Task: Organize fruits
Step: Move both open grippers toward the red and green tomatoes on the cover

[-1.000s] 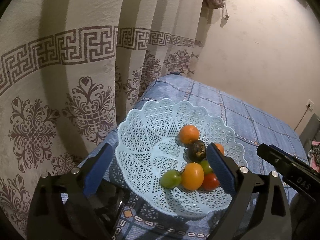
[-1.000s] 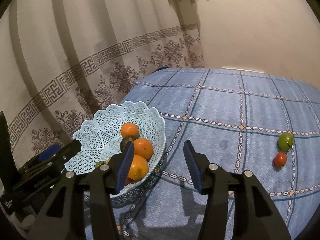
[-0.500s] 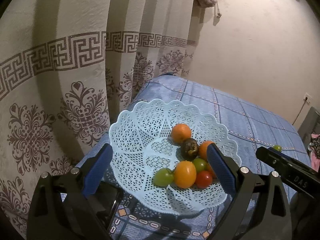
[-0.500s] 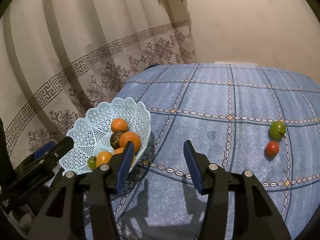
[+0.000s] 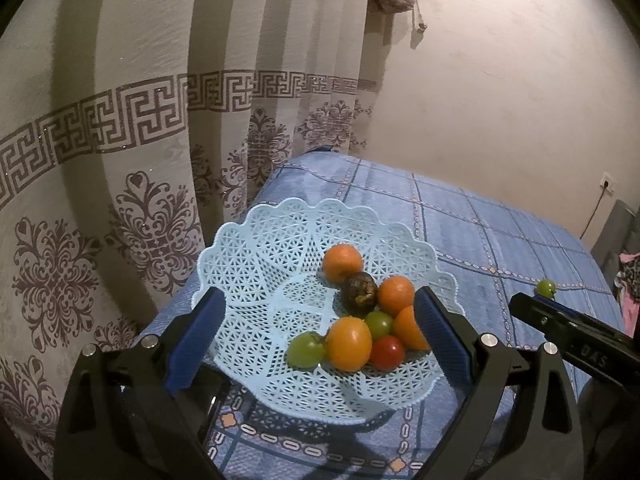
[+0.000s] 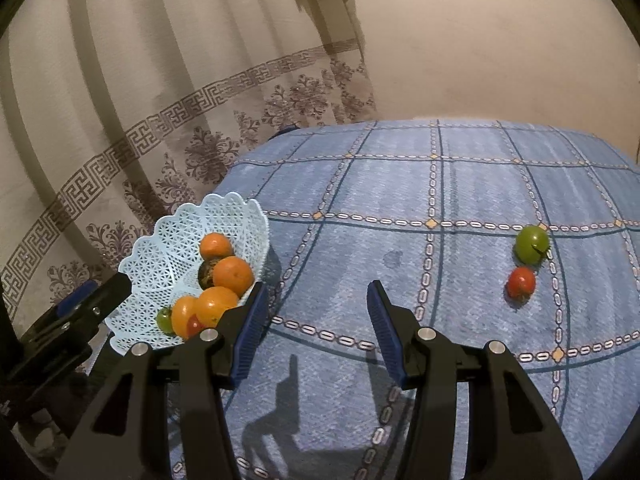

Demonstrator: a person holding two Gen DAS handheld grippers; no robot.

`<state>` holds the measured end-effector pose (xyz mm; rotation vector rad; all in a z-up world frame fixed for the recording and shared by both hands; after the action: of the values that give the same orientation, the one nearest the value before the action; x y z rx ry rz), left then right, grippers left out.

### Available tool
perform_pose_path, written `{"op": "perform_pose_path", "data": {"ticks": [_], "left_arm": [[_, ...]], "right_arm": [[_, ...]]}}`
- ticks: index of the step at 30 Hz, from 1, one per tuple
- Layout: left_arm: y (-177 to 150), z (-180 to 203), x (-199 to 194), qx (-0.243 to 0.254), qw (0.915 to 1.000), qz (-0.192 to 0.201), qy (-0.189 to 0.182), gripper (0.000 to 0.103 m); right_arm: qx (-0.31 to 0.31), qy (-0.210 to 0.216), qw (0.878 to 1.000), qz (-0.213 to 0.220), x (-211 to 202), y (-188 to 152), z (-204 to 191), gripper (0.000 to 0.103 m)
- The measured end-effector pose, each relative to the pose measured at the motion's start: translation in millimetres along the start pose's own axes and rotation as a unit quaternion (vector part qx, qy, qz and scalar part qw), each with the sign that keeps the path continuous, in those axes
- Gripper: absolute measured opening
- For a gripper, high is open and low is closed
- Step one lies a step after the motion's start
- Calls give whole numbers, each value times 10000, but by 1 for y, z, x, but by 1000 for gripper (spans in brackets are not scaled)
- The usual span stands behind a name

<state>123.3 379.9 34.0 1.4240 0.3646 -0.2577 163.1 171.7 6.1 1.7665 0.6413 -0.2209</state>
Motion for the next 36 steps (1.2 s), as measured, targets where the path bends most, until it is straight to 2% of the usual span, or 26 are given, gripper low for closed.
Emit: {"op": "perform_pose_path", "data": {"ticks": [12, 13, 15, 16, 24, 30, 36], "left_arm": [[-1, 28, -5, 241, 9995, 17, -183, 96], [0, 32, -5, 276, 9994, 20, -208, 96], [0, 39, -6, 355, 9991, 27, -224, 96], [0, 42, -6, 380, 9990, 22, -241, 97], [-1, 81, -7, 717, 9961, 17, -509, 98], [-6, 120, -3, 1002, 9923, -7, -729, 98], [-20, 148, 7, 1135, 9905, -45, -779, 98]], "right_arm": [[77, -333, 9994, -6, -10, -6, 38, 52], [89, -375, 9993, -1, -11, -7, 43, 53], [141, -498, 9987, 28, -14, -8, 54, 64], [169, -579, 9982, 62, -16, -9, 60, 66], [27, -1247, 9919, 241, -34, -7, 108, 66], [294, -1531, 9868, 440, -51, -2, 141, 66], [352, -1696, 9833, 563, -59, -1, 157, 66]]}}
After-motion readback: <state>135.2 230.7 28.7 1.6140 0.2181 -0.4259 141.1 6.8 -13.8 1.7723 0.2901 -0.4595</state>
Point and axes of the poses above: each gripper's, at about its wrist camera, not at the fingertips, and x roughly the way its jaws point, z to its right, y to its top, the point moved 6 cm from there along x, roughly the way its jaws point, and after that the axes turned 11 degrees about z, right-handed, at the moved point
